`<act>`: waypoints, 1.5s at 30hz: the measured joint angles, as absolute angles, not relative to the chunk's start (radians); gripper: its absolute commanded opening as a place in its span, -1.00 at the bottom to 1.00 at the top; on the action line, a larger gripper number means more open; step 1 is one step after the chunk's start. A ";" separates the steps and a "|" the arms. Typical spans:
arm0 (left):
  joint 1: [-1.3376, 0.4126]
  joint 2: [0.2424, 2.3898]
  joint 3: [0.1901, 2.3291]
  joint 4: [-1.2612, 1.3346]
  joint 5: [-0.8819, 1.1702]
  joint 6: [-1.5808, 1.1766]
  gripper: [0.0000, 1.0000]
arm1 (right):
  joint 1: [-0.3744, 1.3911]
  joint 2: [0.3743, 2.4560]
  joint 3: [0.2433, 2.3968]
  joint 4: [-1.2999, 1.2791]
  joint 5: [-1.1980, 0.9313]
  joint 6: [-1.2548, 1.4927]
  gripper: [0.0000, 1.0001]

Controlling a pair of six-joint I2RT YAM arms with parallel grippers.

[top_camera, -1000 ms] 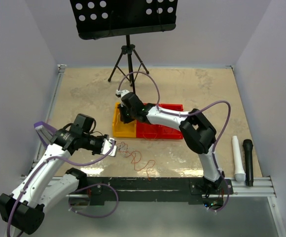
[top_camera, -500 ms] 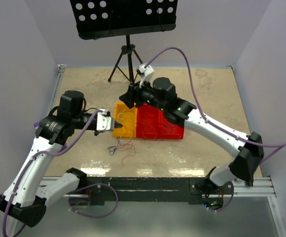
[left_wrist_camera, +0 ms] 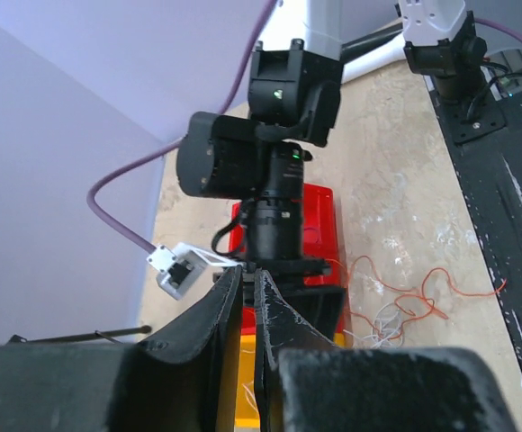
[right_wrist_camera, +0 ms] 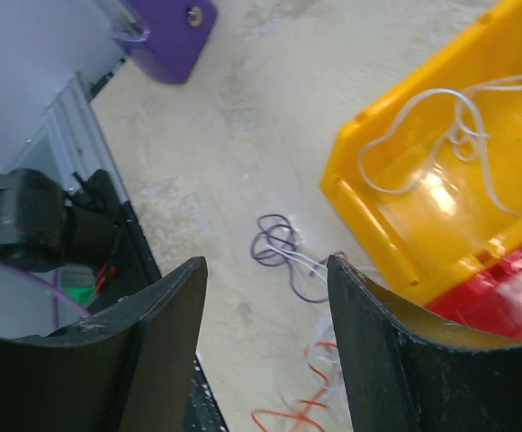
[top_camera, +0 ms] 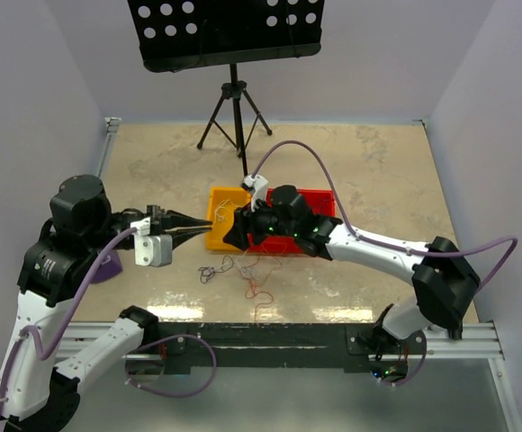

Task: Untangle the cables

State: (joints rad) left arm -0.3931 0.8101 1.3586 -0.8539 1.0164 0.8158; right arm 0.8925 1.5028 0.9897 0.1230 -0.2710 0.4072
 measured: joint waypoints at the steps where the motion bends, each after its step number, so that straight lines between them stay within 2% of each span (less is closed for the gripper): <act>1: -0.393 0.809 1.364 -0.843 1.015 0.811 -0.65 | 0.907 1.503 0.990 0.135 -0.275 0.408 0.20; 8: -0.393 0.812 1.340 -0.850 0.992 0.842 -0.49 | 0.977 1.508 0.995 0.116 -0.208 0.400 0.20; 14: -0.393 0.828 1.052 -0.891 0.889 0.952 -0.12 | 0.978 1.485 1.002 0.023 -0.084 0.392 0.21; 18: -0.393 0.909 0.881 -0.924 0.802 1.039 -0.06 | 1.014 1.439 1.002 -0.046 0.031 0.409 0.25; 26: -0.393 1.011 0.714 -0.868 0.720 1.125 0.13 | 1.087 1.329 0.948 -0.202 0.251 0.517 0.28; 35: -0.395 1.084 0.614 -0.721 0.704 1.137 0.23 | 1.086 1.288 0.878 -0.271 0.323 0.576 0.28; 39: -0.395 1.122 0.601 -0.663 0.694 1.137 0.23 | 1.086 1.317 0.848 -0.271 0.322 0.581 0.19; 45: -0.395 1.145 0.595 -0.600 0.691 1.137 0.22 | 1.086 1.378 0.813 -0.248 0.319 0.583 -0.09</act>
State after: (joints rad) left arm -0.3954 1.1450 0.5945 -0.5999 0.6907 1.1366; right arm 1.0859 1.3777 0.8135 -0.2478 0.3195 0.5835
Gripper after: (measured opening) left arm 0.613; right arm 0.525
